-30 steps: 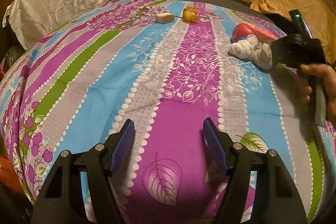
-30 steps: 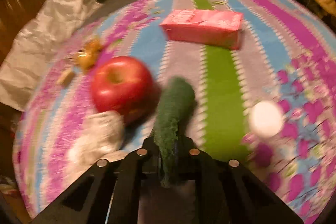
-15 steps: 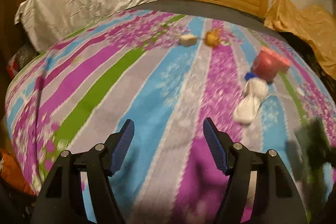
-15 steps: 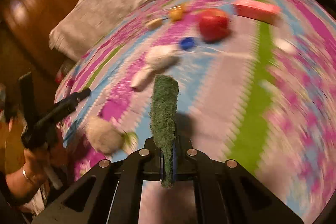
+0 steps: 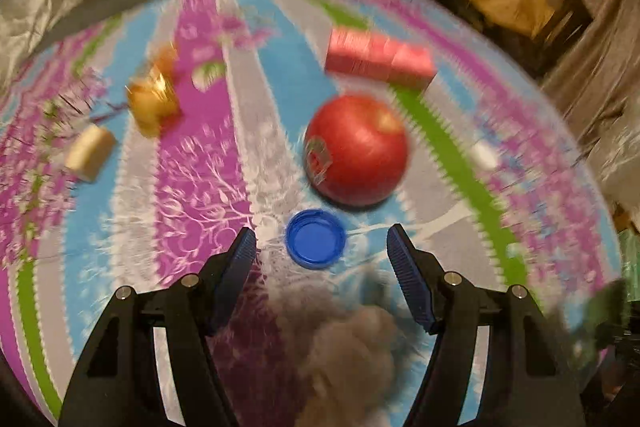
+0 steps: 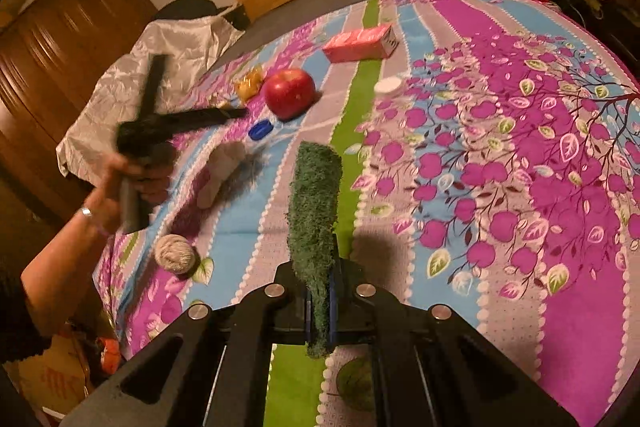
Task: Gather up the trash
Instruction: 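Grasp the beige towel with the left tool while the right tool holds the scrubber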
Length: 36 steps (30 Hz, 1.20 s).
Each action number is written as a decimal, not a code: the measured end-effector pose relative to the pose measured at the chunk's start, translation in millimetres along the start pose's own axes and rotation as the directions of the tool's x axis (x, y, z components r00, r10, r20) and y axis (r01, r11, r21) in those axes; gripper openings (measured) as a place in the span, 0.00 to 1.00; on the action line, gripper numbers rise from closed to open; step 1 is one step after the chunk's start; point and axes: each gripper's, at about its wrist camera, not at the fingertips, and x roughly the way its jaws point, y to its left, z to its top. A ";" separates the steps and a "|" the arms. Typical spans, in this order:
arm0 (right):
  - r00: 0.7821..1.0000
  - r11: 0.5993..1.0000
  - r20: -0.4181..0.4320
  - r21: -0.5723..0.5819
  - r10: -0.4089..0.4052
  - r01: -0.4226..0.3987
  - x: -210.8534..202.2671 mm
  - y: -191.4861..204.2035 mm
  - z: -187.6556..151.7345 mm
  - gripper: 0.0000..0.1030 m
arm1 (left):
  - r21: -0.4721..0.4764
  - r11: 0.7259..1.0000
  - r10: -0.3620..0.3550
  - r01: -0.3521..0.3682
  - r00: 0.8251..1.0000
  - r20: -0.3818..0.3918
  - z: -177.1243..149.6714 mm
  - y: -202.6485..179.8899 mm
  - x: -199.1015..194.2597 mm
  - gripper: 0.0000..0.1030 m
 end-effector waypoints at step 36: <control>0.997 0.999 0.076 -0.033 -0.023 0.025 -53.6 24.6 -11.2 0.06 | 0.123 0.992 -0.035 0.012 0.983 0.181 -184.5 -32.2 -108.6 0.40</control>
